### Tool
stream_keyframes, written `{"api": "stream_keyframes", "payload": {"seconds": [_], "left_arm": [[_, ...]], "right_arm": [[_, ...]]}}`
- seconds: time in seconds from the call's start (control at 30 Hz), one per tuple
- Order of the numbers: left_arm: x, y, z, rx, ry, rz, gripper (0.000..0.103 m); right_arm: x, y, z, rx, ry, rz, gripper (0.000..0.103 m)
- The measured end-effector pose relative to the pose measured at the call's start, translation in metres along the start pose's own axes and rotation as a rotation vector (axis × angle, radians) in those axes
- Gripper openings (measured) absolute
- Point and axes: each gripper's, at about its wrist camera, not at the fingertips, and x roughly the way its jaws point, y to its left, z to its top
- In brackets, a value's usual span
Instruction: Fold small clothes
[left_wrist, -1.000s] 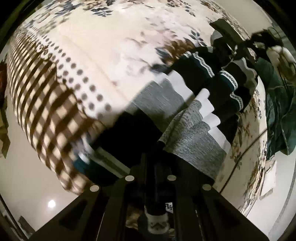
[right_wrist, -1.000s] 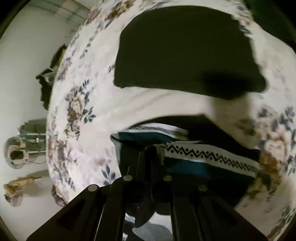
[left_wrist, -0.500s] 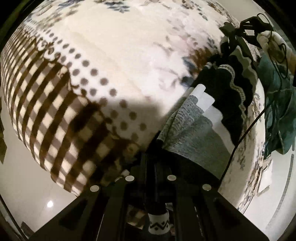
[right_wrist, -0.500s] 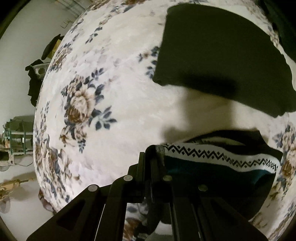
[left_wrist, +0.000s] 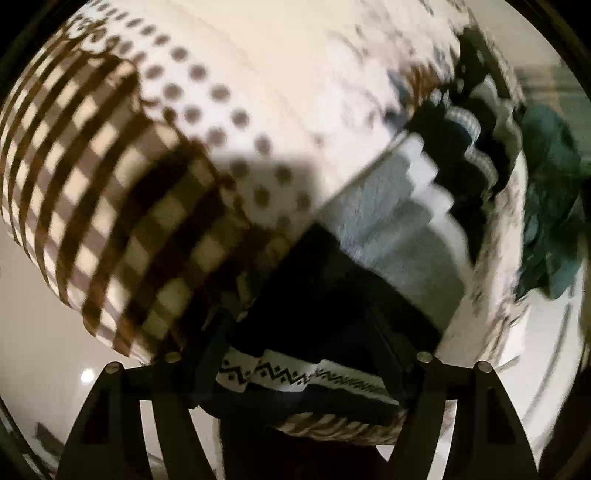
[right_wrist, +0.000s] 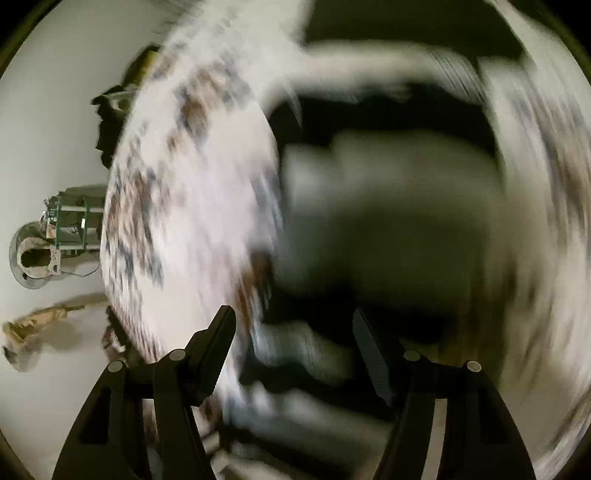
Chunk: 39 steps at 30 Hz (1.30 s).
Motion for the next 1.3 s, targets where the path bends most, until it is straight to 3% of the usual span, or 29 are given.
{"api": "stream_keyframes", "payload": {"seconds": [0.03,0.1,0.13,0.23,0.27,0.3,0.37,0.43,0.5,0.53,0.57,0.6,0.7,0.83,0.97,1.0,1.03,1.07,1.1,1.23,1.27,1.3], "left_arm": [[0.002,-0.004,-0.002,0.012,-0.01,0.026,0.069],[0.002,-0.009,-0.01,0.038,-0.062,0.092,0.045],[0.003,-0.009,-0.012,0.037,-0.07,0.111,0.017],[-0.003,-0.009,-0.022,0.043,-0.111,0.147,0.012],[-0.003,-0.011,-0.024,0.066,-0.109,0.197,0.012],[-0.005,-0.011,-0.026,0.08,-0.101,0.241,0.012],[-0.016,-0.01,-0.027,0.073,-0.061,0.253,0.013],[-0.035,-0.019,-0.025,0.086,-0.032,0.229,0.015],[-0.063,-0.041,-0.016,0.122,-0.047,0.171,0.035],[-0.072,-0.051,-0.01,0.136,-0.06,0.14,0.061],[-0.082,-0.064,0.0,0.151,-0.083,0.102,0.076],[-0.093,-0.083,0.019,0.166,-0.122,0.048,0.076],[-0.094,-0.127,0.089,0.197,-0.169,-0.088,0.076],[-0.071,-0.205,0.197,0.27,-0.23,-0.194,0.076],[-0.018,-0.26,0.28,0.33,-0.162,-0.236,0.075],[-0.009,-0.266,0.292,0.343,-0.149,-0.23,0.073],[0.004,-0.273,0.308,0.358,-0.143,-0.235,0.064],[0.01,-0.272,0.315,0.379,-0.139,-0.255,0.013],[0.014,-0.275,0.321,0.413,-0.124,-0.245,0.004],[-0.007,-0.27,0.316,0.521,-0.18,-0.246,0.003],[-0.013,-0.267,0.319,0.529,-0.181,-0.258,0.002],[-0.016,-0.265,0.326,0.532,-0.178,-0.262,0.002]], "right_arm": [[0.01,-0.021,-0.042,0.056,0.033,-0.032,0.068],[0.038,-0.054,-0.11,0.148,0.116,-0.061,0.068],[0.059,-0.071,-0.146,0.207,0.18,-0.047,0.068],[0.112,-0.102,-0.227,0.347,0.28,0.027,0.064],[0.123,-0.105,-0.244,0.356,0.282,0.05,0.037],[0.134,-0.107,-0.263,0.362,0.289,0.059,0.023],[0.145,-0.11,-0.298,0.397,0.302,0.065,0.023],[0.133,-0.109,-0.306,0.39,0.286,0.072,0.023],[0.111,-0.111,-0.297,0.395,0.249,0.101,0.027],[0.096,-0.112,-0.289,0.391,0.219,0.111,0.033],[0.083,-0.114,-0.281,0.384,0.187,0.109,0.054],[0.064,-0.116,-0.267,0.375,0.129,0.105,0.071],[0.019,-0.122,-0.222,0.359,-0.002,0.114,0.072],[-0.022,-0.142,-0.138,0.377,-0.137,0.167,0.072],[-0.047,-0.163,-0.055,0.391,-0.273,0.111,0.072],[-0.048,-0.171,-0.034,0.42,-0.284,0.118,0.072],[-0.047,-0.176,-0.017,0.453,-0.292,0.136,0.072],[-0.044,-0.181,0.003,0.491,-0.298,0.163,0.072],[-0.041,-0.189,0.015,0.514,-0.297,0.181,0.072],[-0.023,-0.193,0.054,0.574,-0.288,0.288,0.071],[-0.021,-0.189,0.059,0.571,-0.296,0.283,0.055],[-0.02,-0.189,0.061,0.558,-0.303,0.253,0.028]]}}
